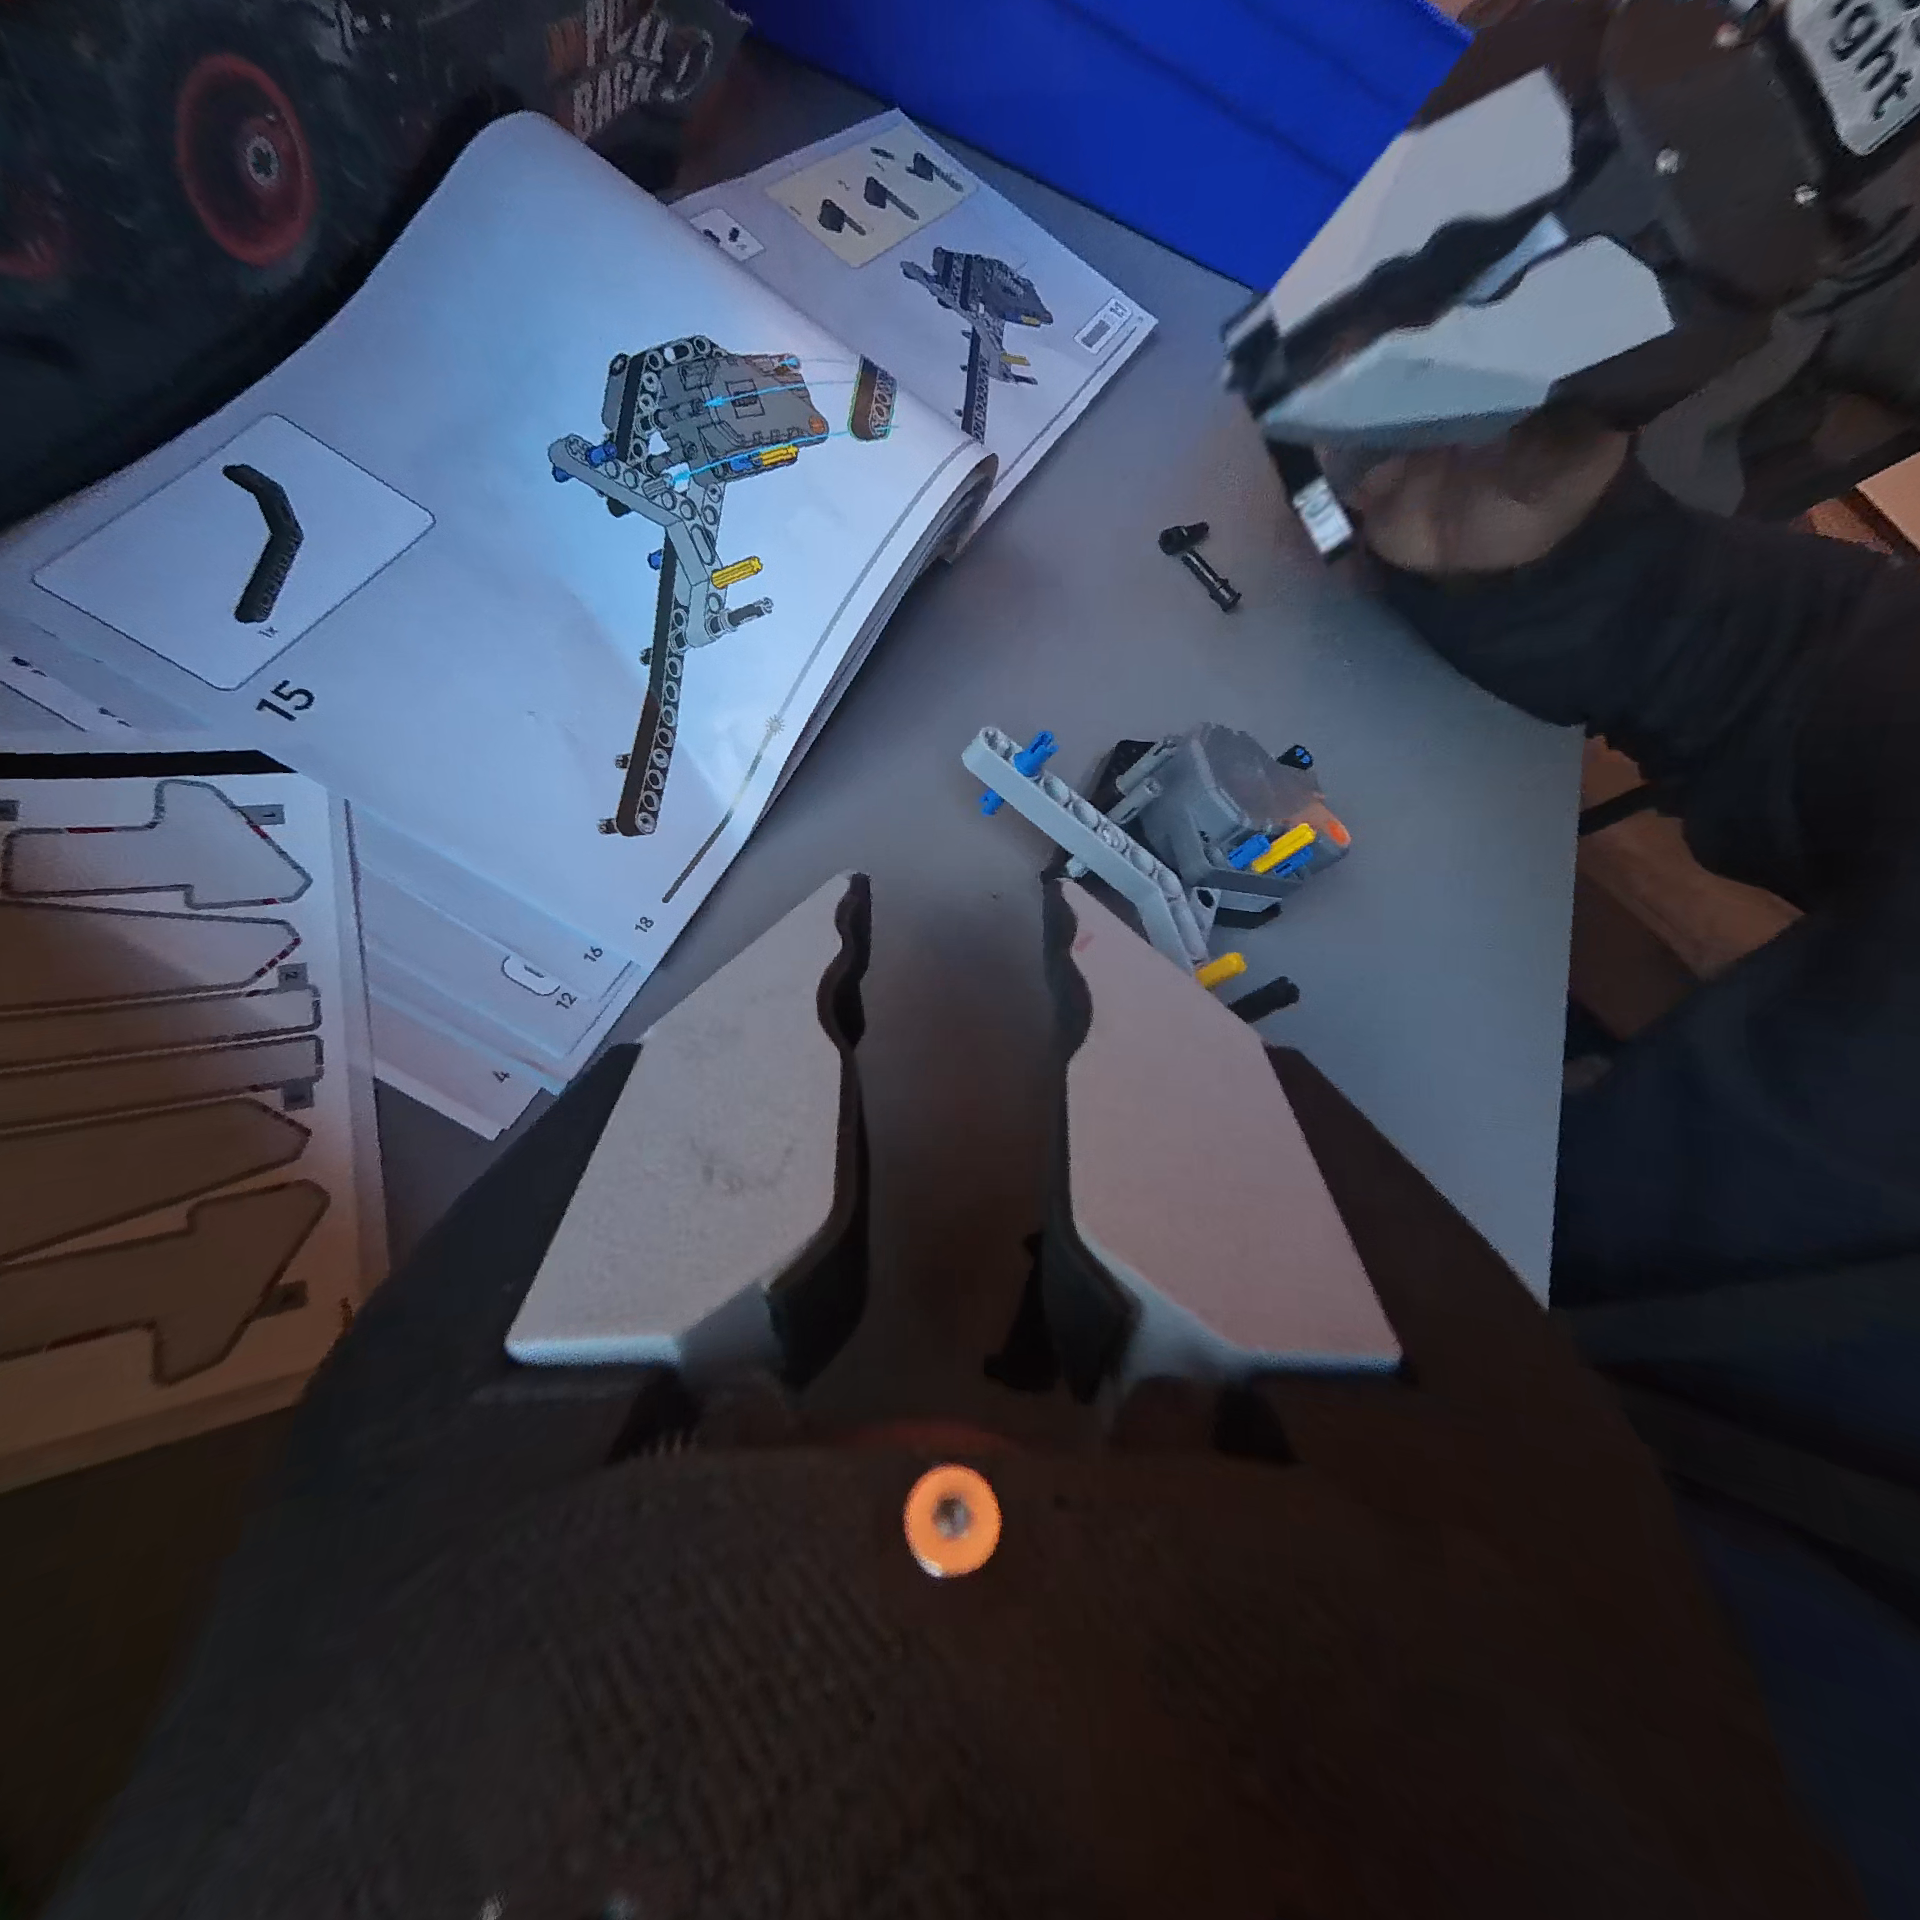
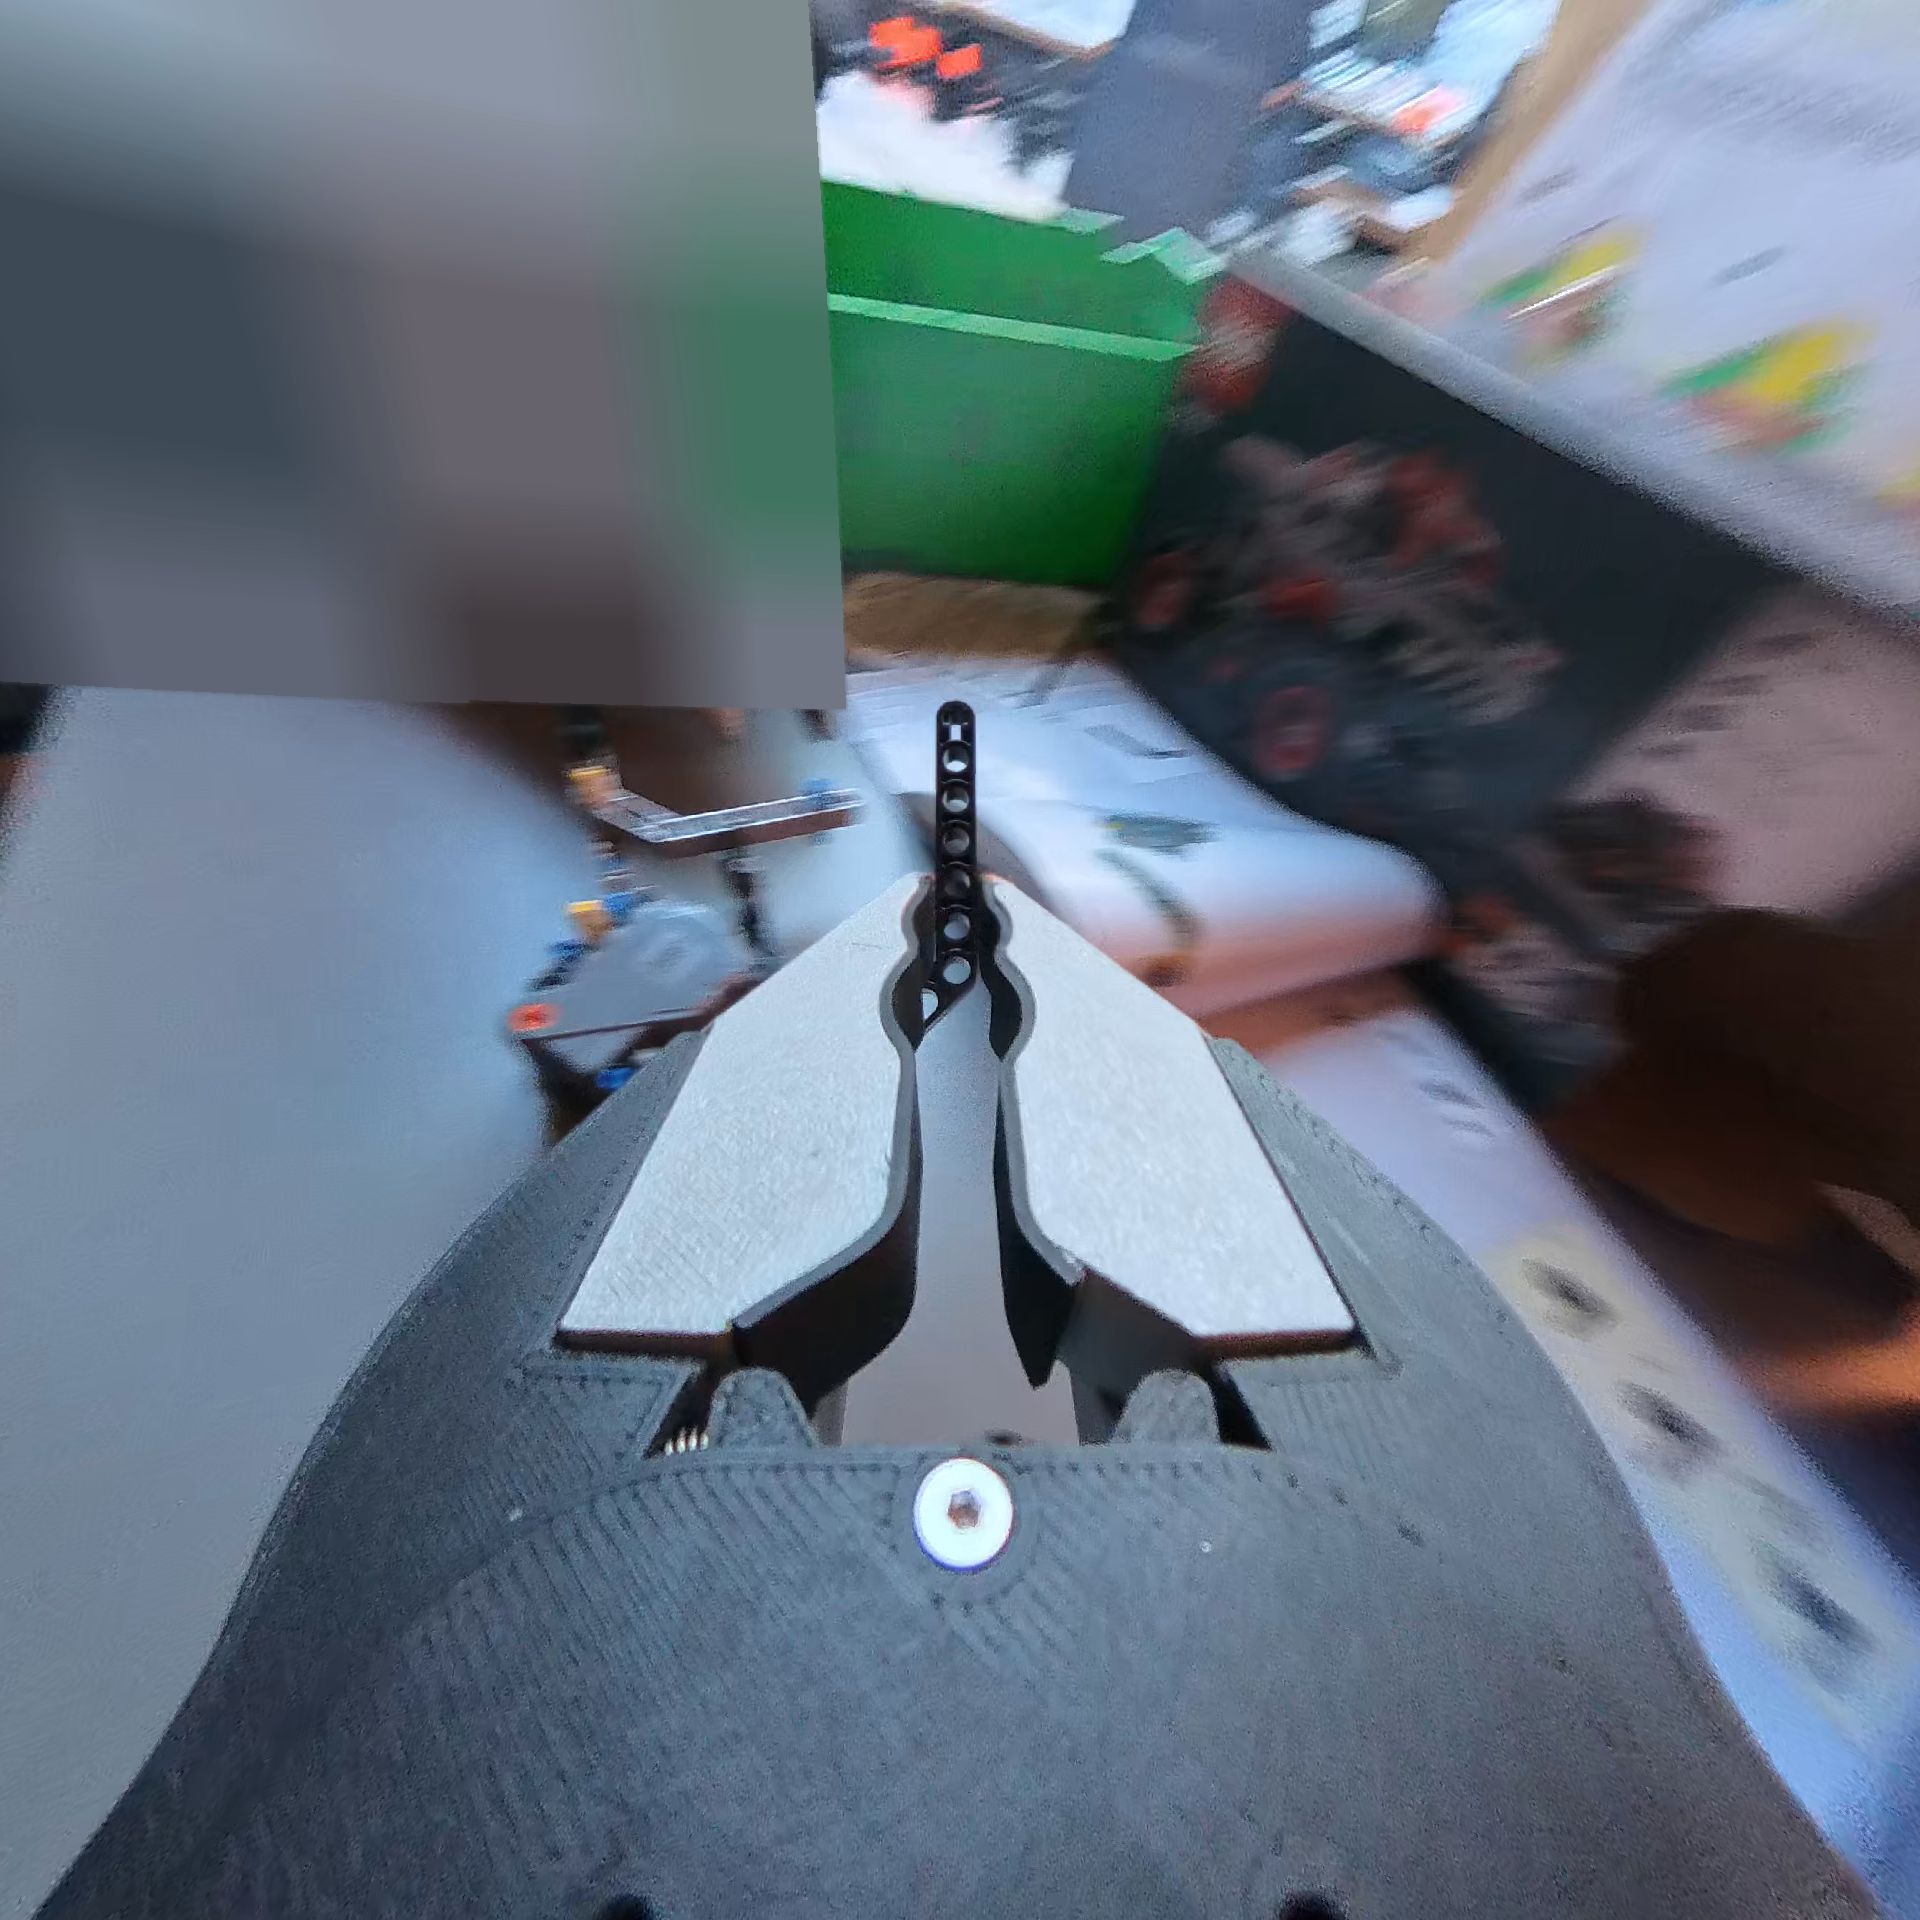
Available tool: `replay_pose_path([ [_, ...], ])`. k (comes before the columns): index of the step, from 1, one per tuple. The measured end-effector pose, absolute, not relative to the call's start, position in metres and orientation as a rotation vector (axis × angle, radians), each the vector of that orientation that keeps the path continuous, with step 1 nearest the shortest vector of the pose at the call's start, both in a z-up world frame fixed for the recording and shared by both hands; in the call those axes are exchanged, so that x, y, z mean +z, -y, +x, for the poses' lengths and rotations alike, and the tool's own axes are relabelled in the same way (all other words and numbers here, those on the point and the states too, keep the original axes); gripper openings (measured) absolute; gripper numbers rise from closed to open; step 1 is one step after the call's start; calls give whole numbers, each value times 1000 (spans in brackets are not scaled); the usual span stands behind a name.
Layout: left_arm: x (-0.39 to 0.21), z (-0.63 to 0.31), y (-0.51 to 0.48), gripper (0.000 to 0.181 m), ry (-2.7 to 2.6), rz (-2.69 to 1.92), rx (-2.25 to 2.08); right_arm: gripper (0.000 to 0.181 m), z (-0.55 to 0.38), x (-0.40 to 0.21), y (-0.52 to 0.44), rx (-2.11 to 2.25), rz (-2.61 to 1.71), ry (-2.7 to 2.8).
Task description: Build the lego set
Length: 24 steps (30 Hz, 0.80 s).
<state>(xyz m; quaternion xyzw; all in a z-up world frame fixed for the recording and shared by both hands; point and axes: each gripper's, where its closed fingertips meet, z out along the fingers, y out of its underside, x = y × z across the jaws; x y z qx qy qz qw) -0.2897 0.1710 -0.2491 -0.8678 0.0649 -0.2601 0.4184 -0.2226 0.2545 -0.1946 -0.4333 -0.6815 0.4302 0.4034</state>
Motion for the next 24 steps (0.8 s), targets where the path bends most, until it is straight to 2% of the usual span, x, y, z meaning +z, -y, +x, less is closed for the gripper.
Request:
replay_pose_path([
  [7,-250,-289,-171,30,-167,-2179,-648,3,-205,-156,-306,953,-1104,1464],
  [19,-247,-296,-175,30,-158,-2168,-601,3,-203,-165,-332,781,-1106,1455],
  [24,-249,-296,-174,30,-164,-2173,-591,3,-182,-141,-360,611,-1077,1323],
])
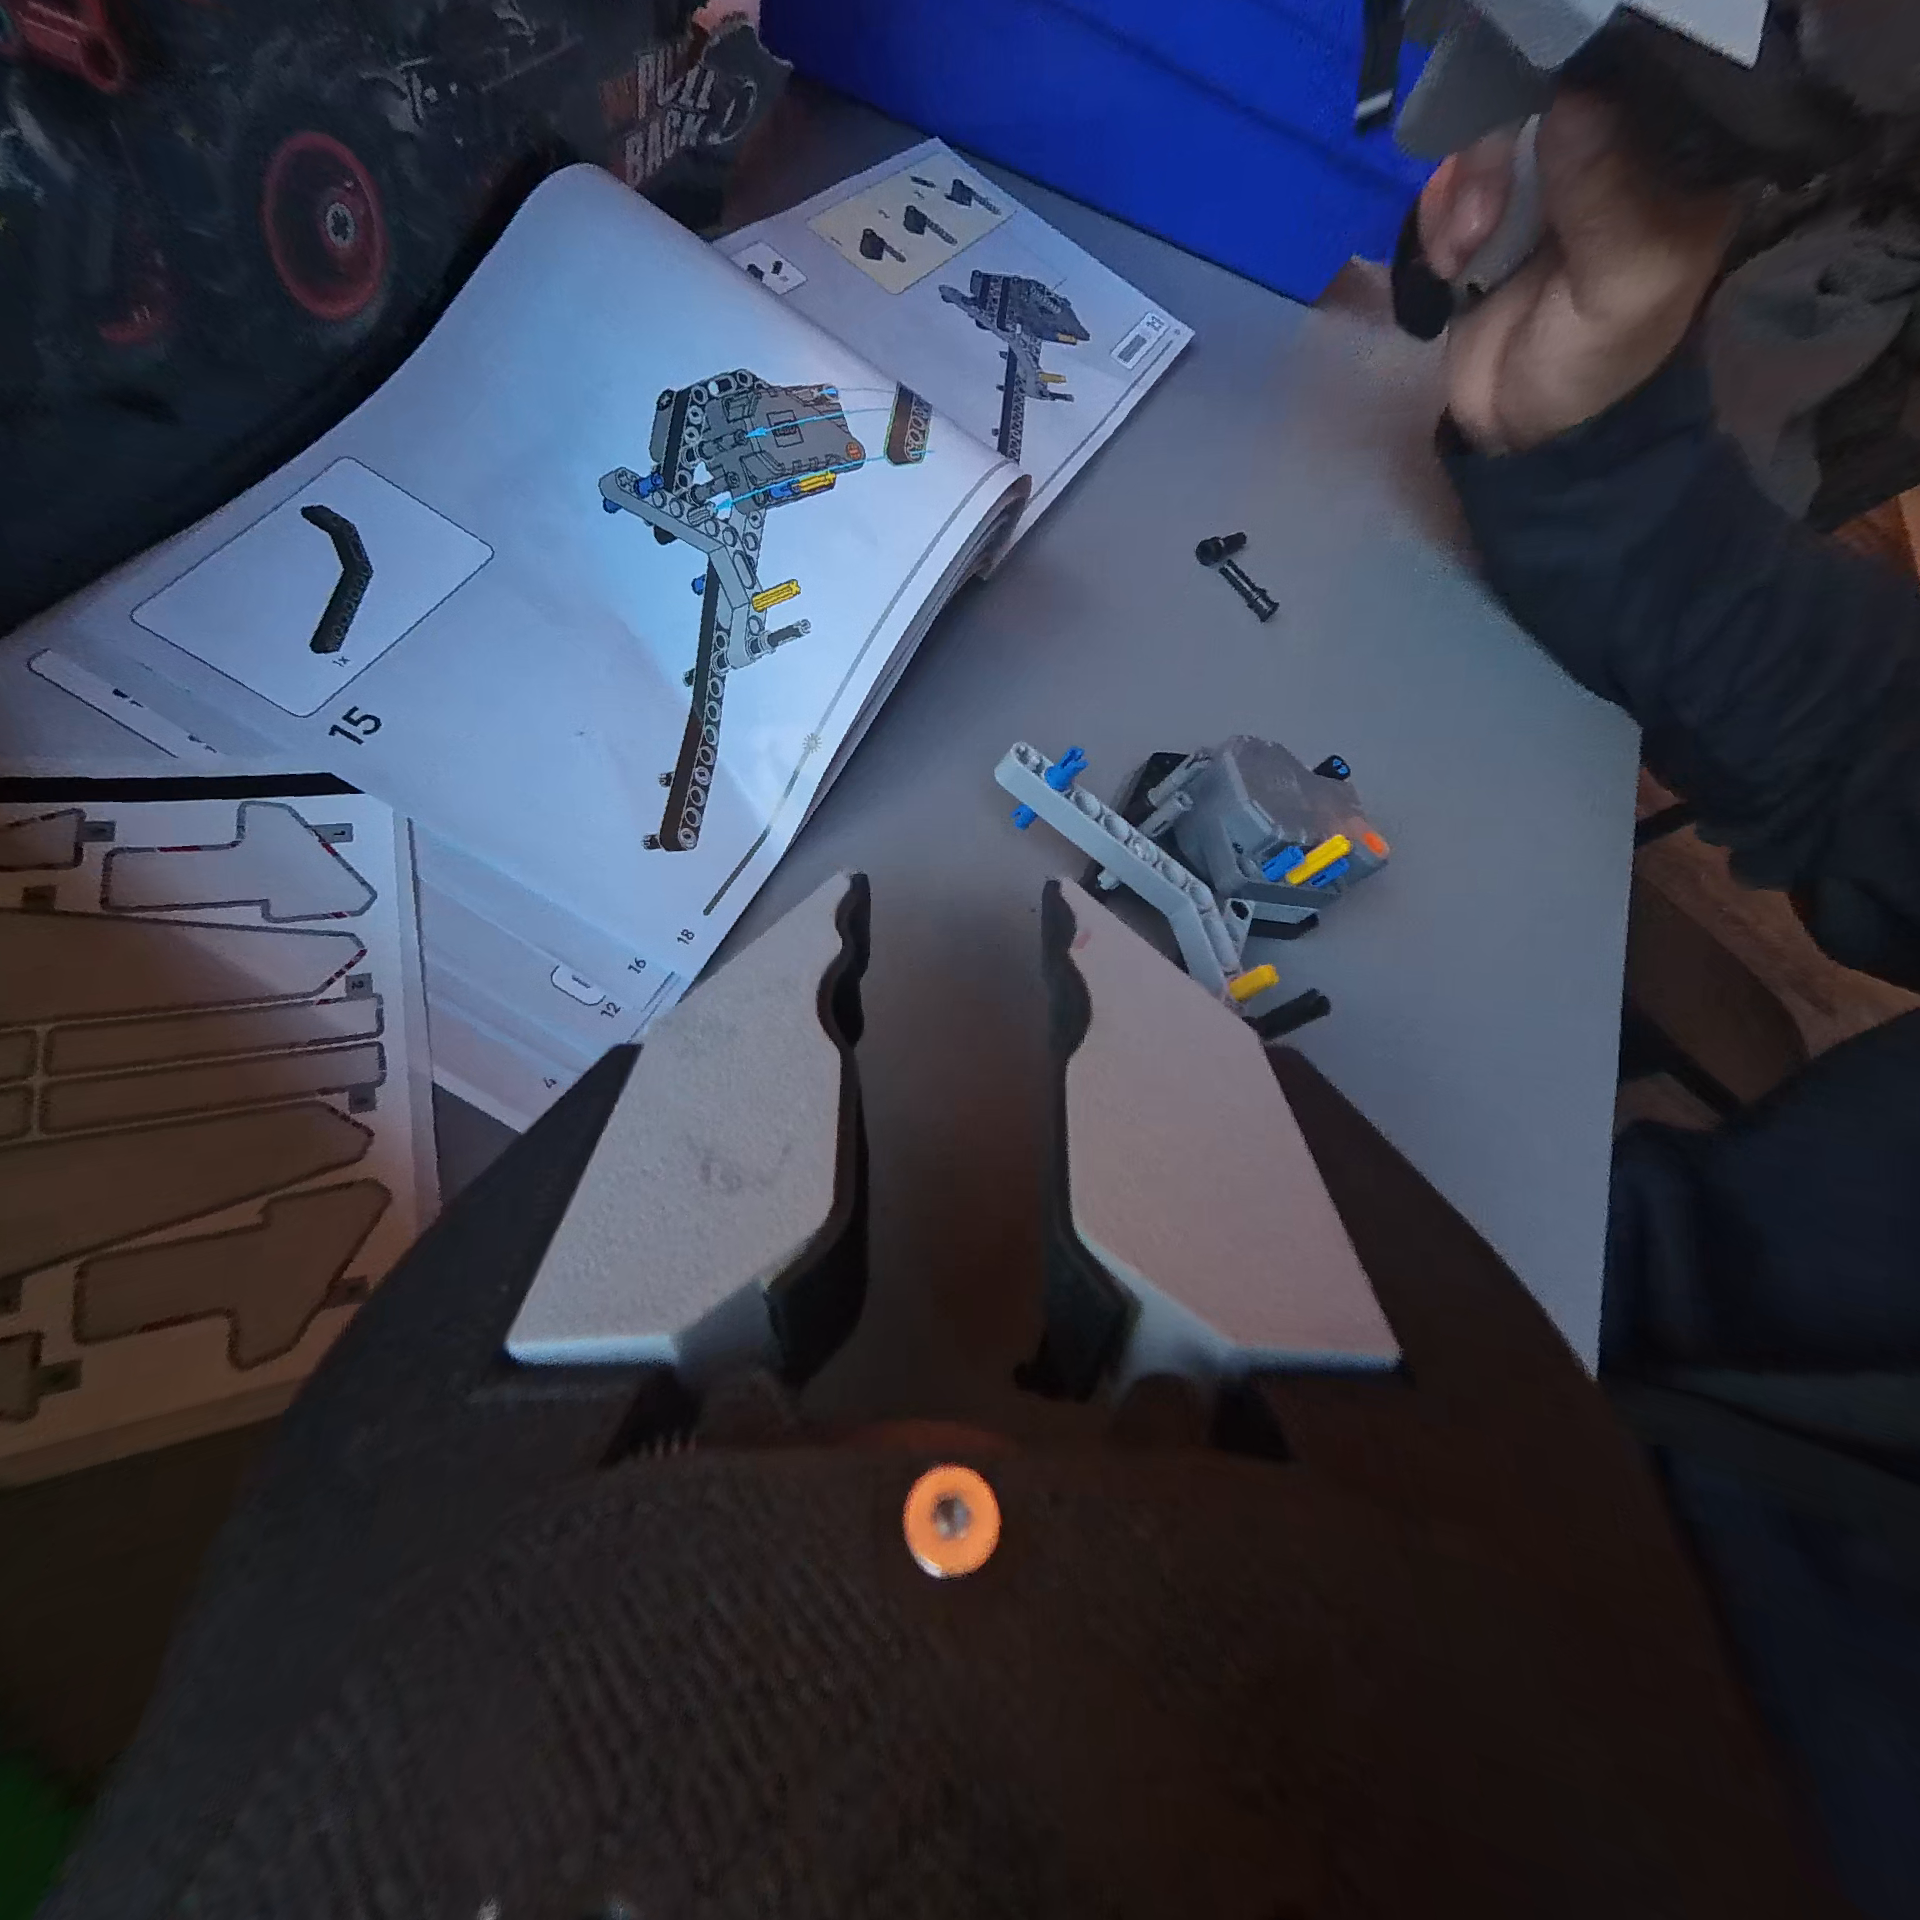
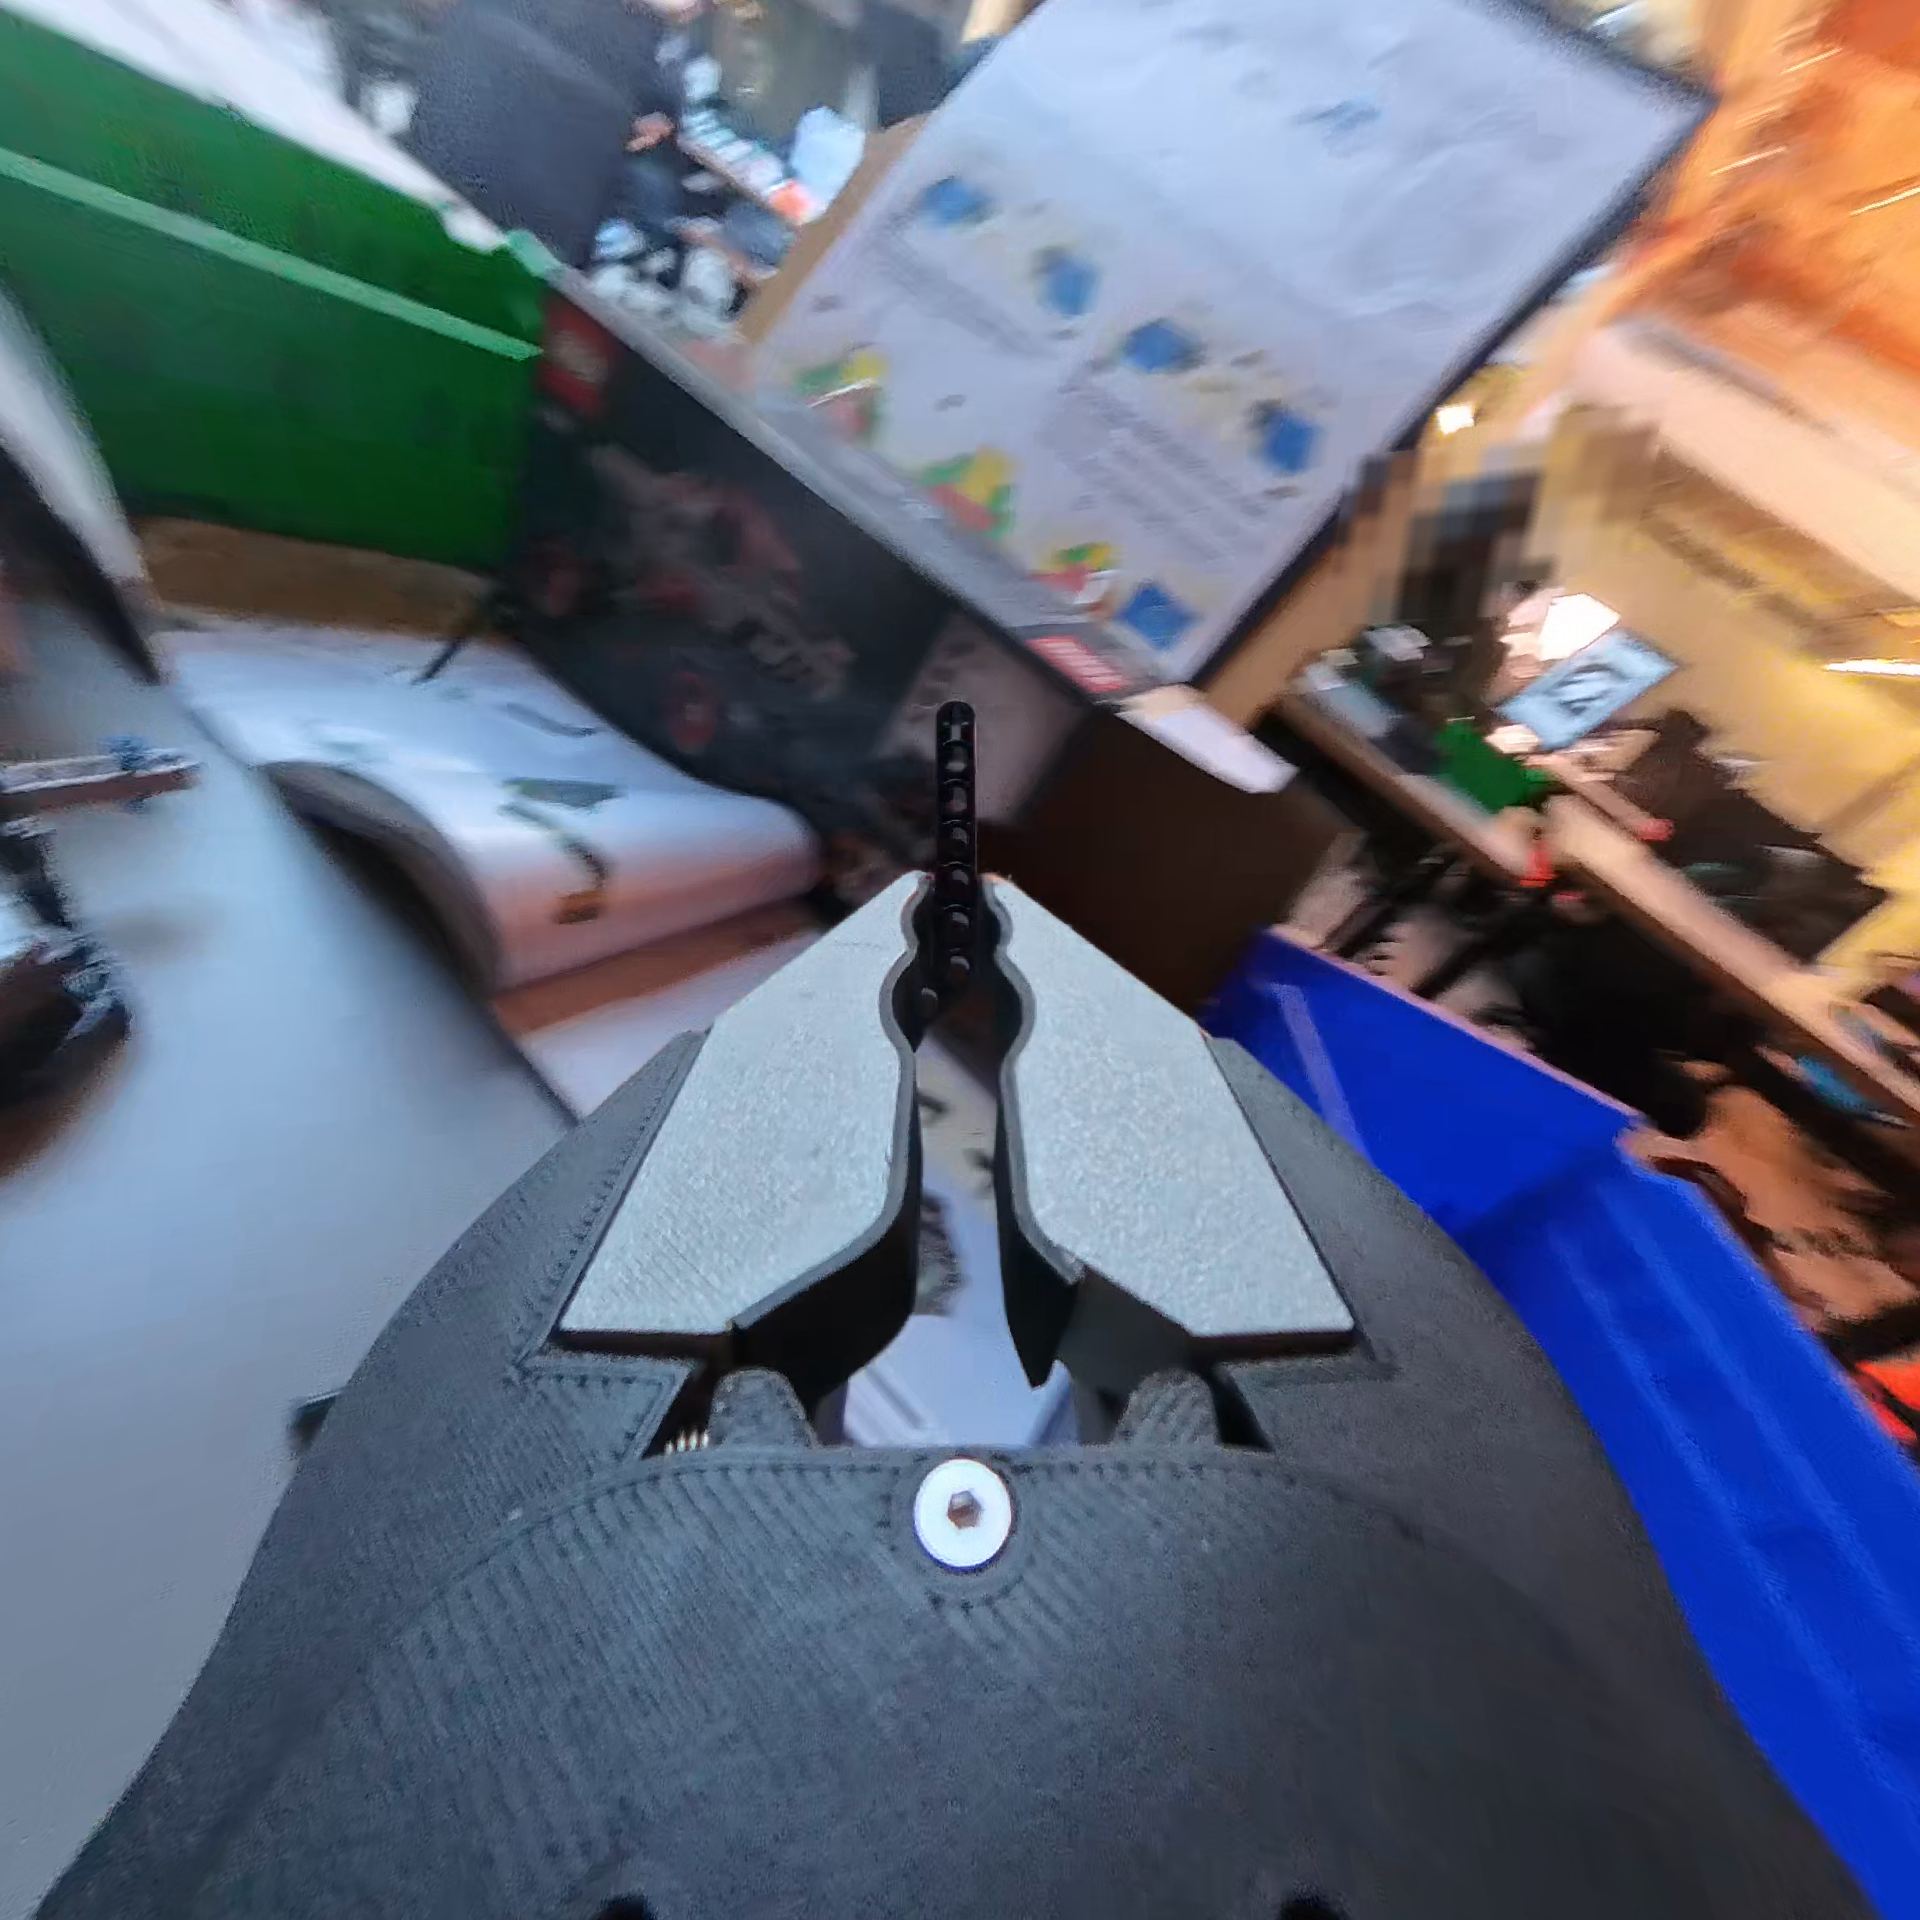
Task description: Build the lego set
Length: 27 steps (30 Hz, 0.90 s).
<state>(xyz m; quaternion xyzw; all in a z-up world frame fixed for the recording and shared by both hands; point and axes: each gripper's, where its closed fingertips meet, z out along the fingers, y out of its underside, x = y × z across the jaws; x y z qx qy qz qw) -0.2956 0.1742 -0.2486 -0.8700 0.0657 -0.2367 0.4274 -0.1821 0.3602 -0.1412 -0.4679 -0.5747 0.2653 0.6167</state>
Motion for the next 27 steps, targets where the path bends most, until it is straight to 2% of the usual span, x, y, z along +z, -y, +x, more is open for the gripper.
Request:
replay_pose_path([
  [5,-251,-292,-173,30,-190,-2181,-584,4,-163,-119,-372,677,-1062,1214],
  [11,-251,-288,-173,29,-171,-2171,-634,4,-168,-146,-365,694,-1050,1339],
  [27,-251,-305,-180,28,-178,-2147,-550,3,-162,-149,-365,791,-1070,1319],
])
